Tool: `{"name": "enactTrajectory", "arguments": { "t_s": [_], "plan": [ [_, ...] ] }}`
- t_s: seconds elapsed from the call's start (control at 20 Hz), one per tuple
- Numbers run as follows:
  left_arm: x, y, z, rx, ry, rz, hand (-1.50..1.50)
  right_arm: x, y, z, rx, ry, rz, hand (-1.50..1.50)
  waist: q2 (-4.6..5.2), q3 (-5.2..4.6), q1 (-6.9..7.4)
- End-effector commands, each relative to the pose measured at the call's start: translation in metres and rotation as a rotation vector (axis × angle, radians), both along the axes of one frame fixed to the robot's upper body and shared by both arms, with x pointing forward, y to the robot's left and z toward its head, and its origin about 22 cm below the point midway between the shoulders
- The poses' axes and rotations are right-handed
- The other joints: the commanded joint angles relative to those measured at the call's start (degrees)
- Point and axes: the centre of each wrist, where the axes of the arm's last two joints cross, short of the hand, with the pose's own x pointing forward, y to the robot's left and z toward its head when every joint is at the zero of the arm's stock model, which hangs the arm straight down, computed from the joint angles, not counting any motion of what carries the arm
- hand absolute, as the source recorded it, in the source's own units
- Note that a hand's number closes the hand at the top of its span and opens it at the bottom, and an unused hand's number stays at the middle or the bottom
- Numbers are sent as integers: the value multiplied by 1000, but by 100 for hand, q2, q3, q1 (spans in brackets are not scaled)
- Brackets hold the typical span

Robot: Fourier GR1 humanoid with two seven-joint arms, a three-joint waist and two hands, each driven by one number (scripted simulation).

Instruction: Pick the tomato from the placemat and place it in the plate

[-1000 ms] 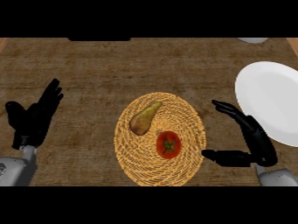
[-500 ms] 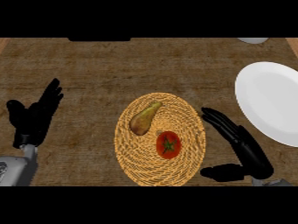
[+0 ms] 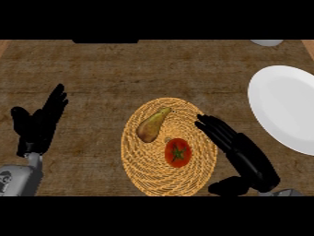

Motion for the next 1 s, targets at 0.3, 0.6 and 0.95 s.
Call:
{"name": "enactTrajectory", "arguments": {
  "t_s": [0.3, 0.6, 0.95],
  "plan": [
    [9, 16, 16, -19, -10, -16, 0, -7, 16, 4, -267, 58, -53, -150, -1, 2, -25],
    [-3, -9, -14, -2, 9, -8, 0, 6, 49, 13, -329, 103, -41, -150, 3, 3, -3],
    [6, 21, 6, -9, 6, -10, 0, 15, 66, -14, -364, 90, -76, -150, 4, 4, 1]
  ]
}}
